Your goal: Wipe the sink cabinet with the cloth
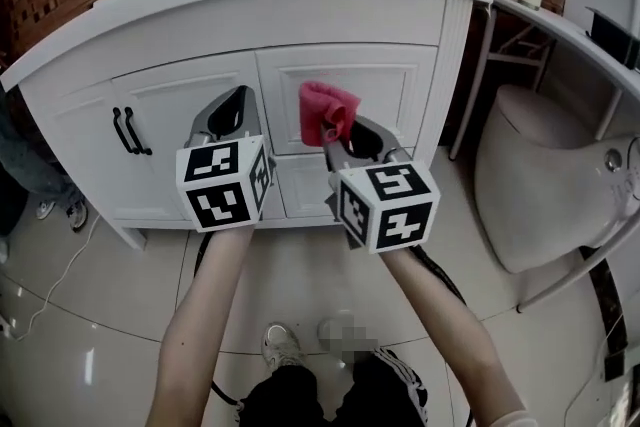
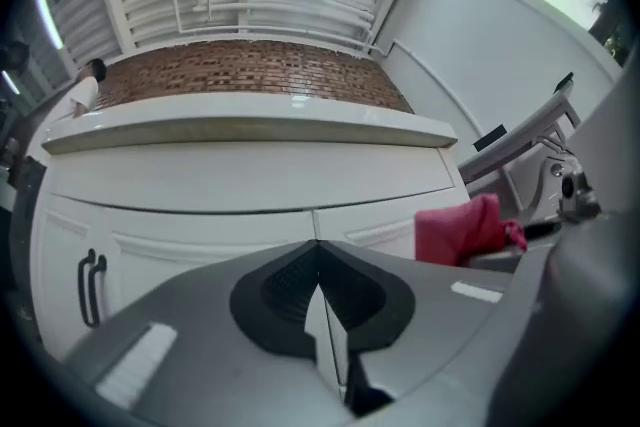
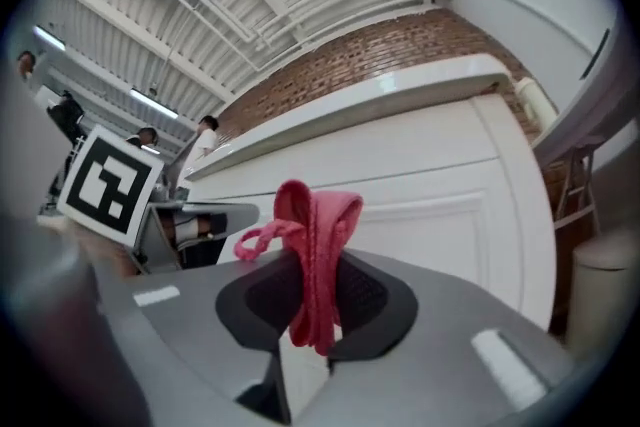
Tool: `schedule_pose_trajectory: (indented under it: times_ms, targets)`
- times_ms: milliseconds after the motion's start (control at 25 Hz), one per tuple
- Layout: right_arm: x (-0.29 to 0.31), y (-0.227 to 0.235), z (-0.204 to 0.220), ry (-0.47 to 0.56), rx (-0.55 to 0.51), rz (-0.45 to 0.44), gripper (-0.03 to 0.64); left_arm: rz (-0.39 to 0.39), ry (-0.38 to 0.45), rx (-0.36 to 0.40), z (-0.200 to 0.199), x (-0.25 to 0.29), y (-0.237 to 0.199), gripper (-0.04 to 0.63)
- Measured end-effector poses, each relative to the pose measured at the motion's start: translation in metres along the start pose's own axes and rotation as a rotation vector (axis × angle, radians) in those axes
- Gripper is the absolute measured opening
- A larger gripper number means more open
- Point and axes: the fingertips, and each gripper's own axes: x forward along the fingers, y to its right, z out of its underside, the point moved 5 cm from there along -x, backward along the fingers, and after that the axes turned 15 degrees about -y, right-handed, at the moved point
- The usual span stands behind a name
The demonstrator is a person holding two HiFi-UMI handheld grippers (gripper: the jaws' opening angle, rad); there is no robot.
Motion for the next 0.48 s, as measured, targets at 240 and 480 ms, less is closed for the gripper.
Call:
schedule_pose_trajectory:
  times_ms: [240,480]
  targets:
    - [0.079,-0.045,0.043,-0.064,-0.04,-0.061,0.058,-0.009,-0.042,-0.116,0.062,-0.018,-0.016,0.005]
    - [0.097,-0.027,0.052,-0.056,-0.037,-0.018,0.06,0.058,-0.066,-0.069,0.091,-0.008,0.019,0.005]
